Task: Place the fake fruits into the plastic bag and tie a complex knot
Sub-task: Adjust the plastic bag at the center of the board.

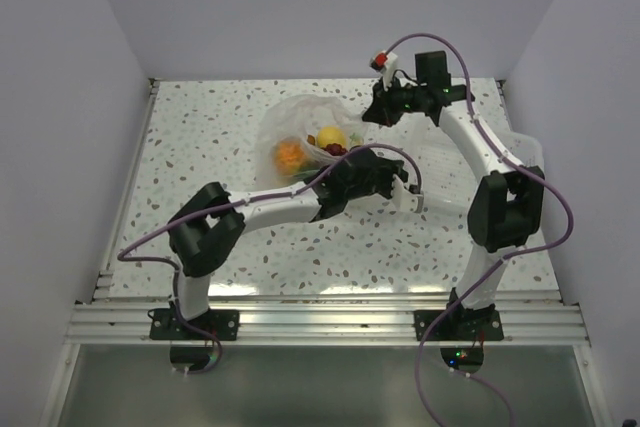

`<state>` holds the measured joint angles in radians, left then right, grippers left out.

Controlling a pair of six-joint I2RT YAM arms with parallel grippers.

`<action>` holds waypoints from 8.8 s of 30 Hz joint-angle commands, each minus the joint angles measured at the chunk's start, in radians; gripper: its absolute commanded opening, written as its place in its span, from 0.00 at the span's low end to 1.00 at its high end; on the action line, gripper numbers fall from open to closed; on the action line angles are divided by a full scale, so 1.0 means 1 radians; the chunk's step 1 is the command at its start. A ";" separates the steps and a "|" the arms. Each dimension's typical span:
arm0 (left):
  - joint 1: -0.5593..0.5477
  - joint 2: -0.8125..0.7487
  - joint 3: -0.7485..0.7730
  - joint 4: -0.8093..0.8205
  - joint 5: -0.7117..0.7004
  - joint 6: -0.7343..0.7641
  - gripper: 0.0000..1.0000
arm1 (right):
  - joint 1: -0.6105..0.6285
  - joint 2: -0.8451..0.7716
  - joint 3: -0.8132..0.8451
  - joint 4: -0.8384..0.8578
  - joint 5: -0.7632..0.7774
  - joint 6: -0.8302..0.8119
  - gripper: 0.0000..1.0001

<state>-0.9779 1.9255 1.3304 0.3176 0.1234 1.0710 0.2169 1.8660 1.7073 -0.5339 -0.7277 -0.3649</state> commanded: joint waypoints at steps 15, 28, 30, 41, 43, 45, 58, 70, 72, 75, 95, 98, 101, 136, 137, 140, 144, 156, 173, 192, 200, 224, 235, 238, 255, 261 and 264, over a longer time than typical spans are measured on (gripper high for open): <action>0.496 -0.615 0.070 -0.258 0.034 -0.738 0.00 | -0.106 0.004 0.454 -0.026 0.000 0.222 0.00; 0.736 -0.819 0.009 -0.258 -0.027 -0.890 0.00 | -0.154 -0.085 0.527 -0.124 0.016 0.199 0.00; 0.737 -0.813 -0.020 -0.276 -0.060 -0.888 0.00 | -0.146 -0.119 0.425 -0.104 -0.019 0.208 0.00; 0.759 -0.554 0.177 -0.771 -0.270 -1.207 0.00 | -0.059 -0.281 0.091 -0.104 -0.047 -0.087 0.00; 0.786 -0.504 0.214 -0.880 -0.275 -1.302 0.00 | -0.059 -0.332 0.039 -0.130 -0.055 -0.193 0.00; 0.853 -0.479 0.192 -0.916 -0.236 -1.368 0.00 | -0.059 -0.404 -0.044 -0.118 -0.058 -0.271 0.00; 1.081 -0.290 0.061 -0.919 -0.229 -1.490 0.00 | -0.048 -0.642 -0.372 -0.253 -0.059 -0.676 0.00; 1.082 -0.163 0.020 -0.855 -0.254 -1.493 0.00 | 0.052 -0.725 -0.681 -0.313 0.065 -0.871 0.00; 1.082 -0.139 0.023 -0.842 -0.260 -1.491 0.00 | 0.053 -0.716 -0.704 -0.293 0.086 -0.868 0.00; 1.084 -0.103 0.035 -0.835 -0.263 -1.493 0.00 | 0.053 -0.667 -0.729 -0.268 0.120 -0.853 0.00; 0.992 -0.388 0.087 -0.542 0.198 -1.246 0.00 | 0.098 -0.627 -0.371 -0.382 -0.007 -0.695 0.00; 0.895 -0.479 0.050 -0.483 0.272 -1.143 0.00 | 0.140 -0.601 -0.295 -0.351 -0.001 -0.655 0.00; 0.822 -0.537 0.004 -0.418 0.358 -1.079 0.00 | 0.182 -0.570 -0.275 -0.330 0.023 -0.654 0.00; 0.623 -0.456 -0.040 -0.267 0.529 -1.204 0.45 | 0.391 -0.352 -0.152 -0.104 0.085 -0.465 0.00; 0.636 -0.468 -0.042 -0.270 0.533 -1.201 0.49 | 0.392 -0.369 -0.170 -0.112 0.082 -0.465 0.00; 0.680 -0.514 -0.042 -0.316 0.552 -1.160 0.58 | 0.392 -0.392 -0.207 -0.120 0.079 -0.462 0.00; 0.706 -0.600 -0.042 -0.445 0.579 -1.021 0.75 | 0.391 -0.413 -0.224 -0.120 0.082 -0.444 0.00; 0.740 -0.764 -0.076 -0.639 0.577 -0.700 0.95 | 0.314 -0.399 -0.141 -0.181 0.070 -0.385 0.00; 0.634 -0.680 0.119 -0.730 0.760 -0.518 0.92 | 0.262 -0.377 -0.094 -0.141 -0.013 -0.255 0.00; 0.452 -0.448 0.191 -0.767 0.683 -0.359 0.69 | 0.262 -0.377 -0.107 -0.080 -0.050 -0.232 0.00; 0.444 -0.399 0.228 -0.749 0.685 -0.398 0.06 | 0.240 -0.386 -0.113 -0.060 -0.036 -0.197 0.18; 0.513 -0.321 0.316 -0.770 0.894 -0.487 0.00 | 0.120 -0.243 -0.384 0.703 -0.544 -0.199 0.99; 0.584 -0.283 0.313 -0.594 0.901 -0.609 0.00 | 0.177 -0.111 -0.244 0.034 -0.608 -0.759 0.88; 0.602 -0.270 0.309 -0.563 0.892 -0.617 0.00 | 0.171 -0.102 -0.241 -0.135 -0.610 -0.923 0.88; 0.608 -0.315 0.118 -0.146 0.702 -0.901 0.00 | 0.142 0.053 -0.068 -0.365 -0.687 -0.846 0.45; 0.594 -0.372 0.014 -0.037 0.558 -0.965 0.00 | 0.141 0.053 -0.083 -0.145 -0.628 -0.457 0.61; 0.590 -0.387 -0.016 -0.005 0.474 -0.993 0.00 | 0.141 -0.028 -0.291 0.442 -0.515 0.084 0.64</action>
<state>-0.3958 1.6043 1.3239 0.1215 0.7616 0.1184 0.3580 1.9079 1.5539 -0.5560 -1.3567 -0.8085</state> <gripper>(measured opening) 0.027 0.634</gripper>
